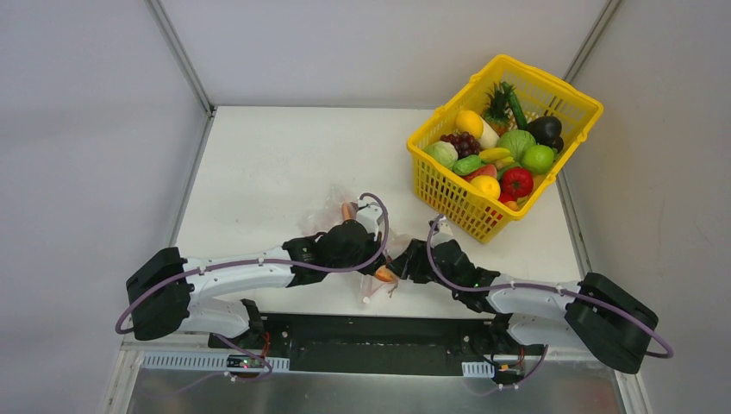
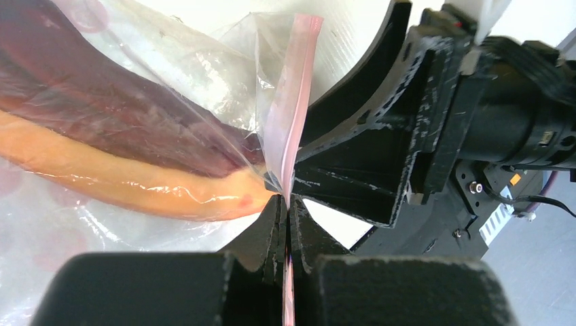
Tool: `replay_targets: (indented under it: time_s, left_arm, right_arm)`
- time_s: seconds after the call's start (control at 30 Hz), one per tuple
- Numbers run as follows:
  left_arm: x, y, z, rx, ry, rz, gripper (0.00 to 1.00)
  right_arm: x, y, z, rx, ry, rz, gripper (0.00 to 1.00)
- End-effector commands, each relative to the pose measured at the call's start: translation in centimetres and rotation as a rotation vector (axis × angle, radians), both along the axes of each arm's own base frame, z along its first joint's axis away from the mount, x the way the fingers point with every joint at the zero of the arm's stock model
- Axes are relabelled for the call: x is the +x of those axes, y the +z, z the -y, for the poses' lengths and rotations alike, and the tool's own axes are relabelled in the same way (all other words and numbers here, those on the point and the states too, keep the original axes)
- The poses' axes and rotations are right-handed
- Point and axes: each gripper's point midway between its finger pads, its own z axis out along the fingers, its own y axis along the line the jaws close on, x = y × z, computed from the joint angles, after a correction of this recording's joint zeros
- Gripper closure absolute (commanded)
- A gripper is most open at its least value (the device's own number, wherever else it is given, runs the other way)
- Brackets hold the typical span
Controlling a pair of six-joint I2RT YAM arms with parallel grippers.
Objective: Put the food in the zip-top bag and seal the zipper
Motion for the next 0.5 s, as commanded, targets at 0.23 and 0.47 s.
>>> replay_targets:
  time_s: [0.23, 0.47]
  left_arm:
    - [-0.3, 0.2, 1.1, -0.06, -0.014, -0.01, 1.0]
    - [-0.3, -0.1, 0.8, -0.046, -0.011, -0.008, 1.0]
  right_arm:
    - [1.4, -0.9, -0.2, 0.102, -0.109, 0.013, 0.45]
    - [-0.2, -1.3, -2.0, 0.149, 0.009, -0.007, 0.48]
